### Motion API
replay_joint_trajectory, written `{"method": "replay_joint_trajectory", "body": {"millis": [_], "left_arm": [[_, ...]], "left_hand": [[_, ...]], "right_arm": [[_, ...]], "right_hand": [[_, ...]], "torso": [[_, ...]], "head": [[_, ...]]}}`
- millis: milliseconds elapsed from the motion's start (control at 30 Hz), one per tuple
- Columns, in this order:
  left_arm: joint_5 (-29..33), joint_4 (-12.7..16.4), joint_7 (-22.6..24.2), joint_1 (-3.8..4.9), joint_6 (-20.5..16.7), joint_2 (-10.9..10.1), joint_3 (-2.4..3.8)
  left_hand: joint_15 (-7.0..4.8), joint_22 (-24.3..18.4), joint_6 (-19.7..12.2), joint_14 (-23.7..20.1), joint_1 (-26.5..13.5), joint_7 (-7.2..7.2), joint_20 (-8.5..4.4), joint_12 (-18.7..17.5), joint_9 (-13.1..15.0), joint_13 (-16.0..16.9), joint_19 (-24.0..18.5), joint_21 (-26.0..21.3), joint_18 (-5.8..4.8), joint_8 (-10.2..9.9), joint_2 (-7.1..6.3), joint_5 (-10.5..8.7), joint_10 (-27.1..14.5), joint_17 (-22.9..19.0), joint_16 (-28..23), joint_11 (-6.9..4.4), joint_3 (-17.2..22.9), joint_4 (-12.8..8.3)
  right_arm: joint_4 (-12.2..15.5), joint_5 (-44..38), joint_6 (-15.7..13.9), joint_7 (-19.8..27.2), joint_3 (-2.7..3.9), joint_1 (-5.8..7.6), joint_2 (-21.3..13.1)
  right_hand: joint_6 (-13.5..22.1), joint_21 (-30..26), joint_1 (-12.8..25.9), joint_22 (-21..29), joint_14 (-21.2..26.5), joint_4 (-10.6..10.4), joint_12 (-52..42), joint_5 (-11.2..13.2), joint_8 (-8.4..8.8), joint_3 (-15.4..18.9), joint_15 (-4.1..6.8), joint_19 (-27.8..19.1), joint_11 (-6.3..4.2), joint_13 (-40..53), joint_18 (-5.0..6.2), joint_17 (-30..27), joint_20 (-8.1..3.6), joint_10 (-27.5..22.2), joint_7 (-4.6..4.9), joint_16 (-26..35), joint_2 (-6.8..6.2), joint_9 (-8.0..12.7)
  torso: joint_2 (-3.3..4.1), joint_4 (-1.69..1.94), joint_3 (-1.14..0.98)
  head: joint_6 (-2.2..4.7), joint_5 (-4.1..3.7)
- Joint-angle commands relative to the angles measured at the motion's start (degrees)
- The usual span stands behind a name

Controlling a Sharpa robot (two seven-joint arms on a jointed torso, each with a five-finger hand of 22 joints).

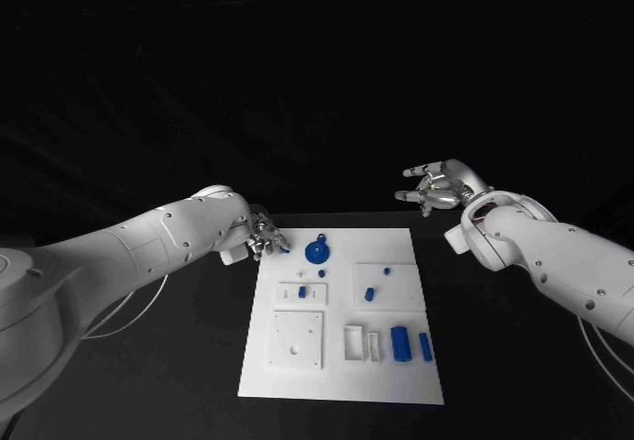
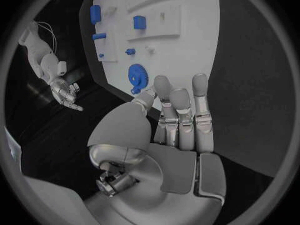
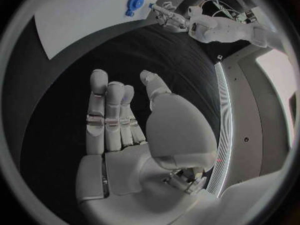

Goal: Assemble the parts on the task board

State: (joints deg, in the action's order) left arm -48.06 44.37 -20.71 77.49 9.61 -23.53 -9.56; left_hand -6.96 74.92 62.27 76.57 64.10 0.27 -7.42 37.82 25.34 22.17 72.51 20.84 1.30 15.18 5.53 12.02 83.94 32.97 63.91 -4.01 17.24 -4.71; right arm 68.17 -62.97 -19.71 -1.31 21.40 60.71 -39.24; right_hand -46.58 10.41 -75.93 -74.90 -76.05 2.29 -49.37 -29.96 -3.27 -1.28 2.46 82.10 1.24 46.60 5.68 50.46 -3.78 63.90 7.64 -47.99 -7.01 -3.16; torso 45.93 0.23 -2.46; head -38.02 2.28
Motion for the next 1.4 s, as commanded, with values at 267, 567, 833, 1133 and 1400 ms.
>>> {"method": "replay_joint_trajectory", "body": {"millis": [267, 567, 833, 1133, 1400], "left_arm": [[4.1, 14.9, -4.1, 0.9, -9.7, -8.0, -0.19], [4.9, 25.7, -5.0, 0.99, -13.4, -14.0, -1.84], [4.1, 30.8, -5.9, 0.72, -16.9, -16.0, -3.86], [0.1, 32.7, -6.1, -0.97, -19.2, -15.3, -4.18], [-2.2, 31.8, -6.4, -1.97, -19.2, -13.8, -4.2]], "left_hand": [[-0.06, 1.1, 2.7, 1.2, -0.4, -1.15, -0.44, -0.2, 12.5, 0.0, 0.3, 0.9, -0.63, 4.4, -1.53, 3.01, 2.2, 0.4, 0.5, -0.81, 4.8, -4.1], [0.01, 1.1, 6.3, 3.1, -2.2, -1.63, -0.01, 1.1, 15.5, -1.5, 0.8, 1.8, 0.07, 0.6, -3.33, 8.97, 2.7, 1.0, -0.7, -1.09, 6.4, -5.8], [-0.1, 1.1, 7.1, 3.7, -2.4, -1.79, -0.05, 2.0, 16.2, -1.6, 1.1, 2.3, 0.17, -0.1, -3.5, 9.46, 2.8, 1.4, -0.7, -1.26, 6.5, -6.1], [-0.14, 1.1, 7.4, 4.0, -2.5, -1.83, -0.04, 2.3, 16.3, -1.7, 1.2, 2.5, 0.25, -0.4, -3.51, 9.52, 2.8, 1.5, -0.8, -1.31, 6.5, -6.2], [-0.16, 1.1, 7.5, 4.0, -2.5, -1.84, -0.04, 2.4, 16.4, -1.8, 1.3, 2.6, 0.29, -0.5, -3.48, 9.51, 2.8, 1.6, -0.9, -1.32, 6.6, -6.2]], "right_arm": [[-0.1, 0.0, 0.6, -0.1, 0.03, 0.01, -0.6], [-0.3, 0.0, 0.7, -0.1, 0.03, -0.07, -0.5], [-0.4, 0.0, 0.8, -0.1, 0.02, -0.12, -0.5], [-0.4, 0.0, 0.9, -0.1, 0.02, -0.15, -0.5], [-0.3, 0.0, 1.1, -0.1, 0.02, -0.17, -0.3]], "right_hand": [[0.0, -0.2, 0.5, -1.0, 0.3, -0.5, -0.2, -0.2, 0.1, 0.1, 0.13, 0.2, -0.04, 0.0, 0.73, 0.0, 0.14, -0.3, 0.07, -0.2, -0.01, 0.0], [0.0, -0.2, 0.5, -1.0, 0.3, -0.5, -0.2, -0.2, 0.1, 0.1, 0.13, 0.2, -0.04, 0.0, 0.73, 0.0, 0.14, -0.3, 0.07, -0.2, -0.01, 0.0], [0.0, -0.2, 0.5, -1.0, 0.3, -0.6, -0.2, -0.2, 0.1, 0.2, 0.13, 0.2, -0.03, 0.1, 0.72, 0.0, 0.14, -0.3, 0.06, -0.2, 0.0, 0.0], [0.0, -0.2, 0.5, -1.0, 0.3, -0.6, -0.2, -0.2, 0.1, 0.2, 0.13, 0.2, -0.03, 0.1, 0.72, 0.0, 0.14, -0.3, 0.06, -0.2, 0.0, 0.0], [0.0, -0.1, 0.5, -1.0, 0.3, -0.6, -0.2, -0.3, 0.1, 0.2, 0.13, 0.2, -0.04, 0.1, 0.72, 0.0, 0.14, -0.3, 0.07, -0.2, 0.05, 0.0]], "torso": [[-1.3, 1.26, 0.06], [-1.52, 1.47, 0.19], [-1.42, 1.41, 0.17], [-1.41, 1.33, 0.11], [-1.42, 1.29, 0.09]], "head": [[-1.25, 0.16], [-1.9, 0.15], [-2.2, 0.24], [-2.5, 0.14], [-2.65, 0.06]]}}
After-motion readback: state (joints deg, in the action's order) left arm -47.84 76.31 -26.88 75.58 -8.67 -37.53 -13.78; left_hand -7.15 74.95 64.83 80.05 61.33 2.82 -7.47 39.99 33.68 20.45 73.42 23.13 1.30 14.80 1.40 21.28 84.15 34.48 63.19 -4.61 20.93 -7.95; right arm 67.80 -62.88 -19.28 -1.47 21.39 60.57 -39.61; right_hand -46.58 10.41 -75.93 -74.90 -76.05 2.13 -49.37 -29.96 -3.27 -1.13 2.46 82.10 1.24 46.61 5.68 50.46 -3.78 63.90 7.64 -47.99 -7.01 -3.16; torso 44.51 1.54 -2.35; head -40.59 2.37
